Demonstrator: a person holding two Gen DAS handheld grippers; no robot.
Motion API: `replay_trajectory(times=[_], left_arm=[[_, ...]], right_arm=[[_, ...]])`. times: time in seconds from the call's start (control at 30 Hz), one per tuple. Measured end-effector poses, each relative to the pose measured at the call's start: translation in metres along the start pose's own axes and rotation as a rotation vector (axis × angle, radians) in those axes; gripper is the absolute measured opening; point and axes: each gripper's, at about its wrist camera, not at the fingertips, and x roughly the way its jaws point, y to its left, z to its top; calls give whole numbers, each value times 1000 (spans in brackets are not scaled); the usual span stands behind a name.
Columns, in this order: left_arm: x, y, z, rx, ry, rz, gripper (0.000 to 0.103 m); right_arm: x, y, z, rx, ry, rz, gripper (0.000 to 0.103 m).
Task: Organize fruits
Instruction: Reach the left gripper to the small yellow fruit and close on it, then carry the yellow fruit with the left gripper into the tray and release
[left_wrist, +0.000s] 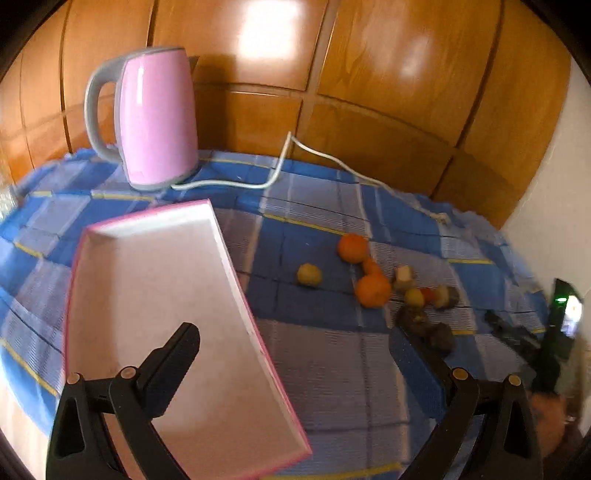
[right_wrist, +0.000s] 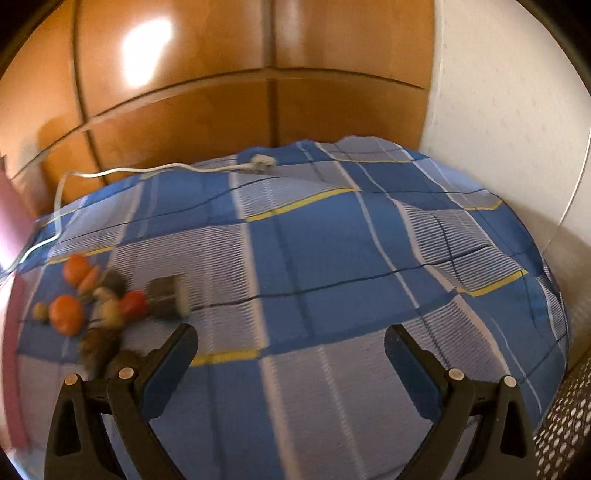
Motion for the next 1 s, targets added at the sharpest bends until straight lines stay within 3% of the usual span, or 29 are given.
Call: replay_trajectory(times=[0.1,0.17,0.33,0.53,0.6,0.63,0.73,0.8,1.0], left_arm=[[18,-8,11,70,18,34,102],[37,-11,19,94,66,37,88],[81,-20,34,140,161,26,62],[126,-31,44,186,240,41,58],[142,-33,43,202,283,43,44],[146,-33,43,206,291,33,28],[146,-32,43,199,279,10,28],[140,-29,43,164,265,-43,28],[109,-16,49,80,204,-75,28]], right_arm=[[14,-11,3,20,5,-28,103],[20,-17,2,29,9,-38,103],[34,-24,-2,28,25,-50,103],[49,-28,-4,50,81,-16,103],[49,-28,-4,49,78,-14,103],[50,-28,-5,49,78,-14,103],[51,-27,-5,45,81,-18,103],[52,-28,-5,43,81,-20,103],[52,-28,-5,41,87,-19,103]])
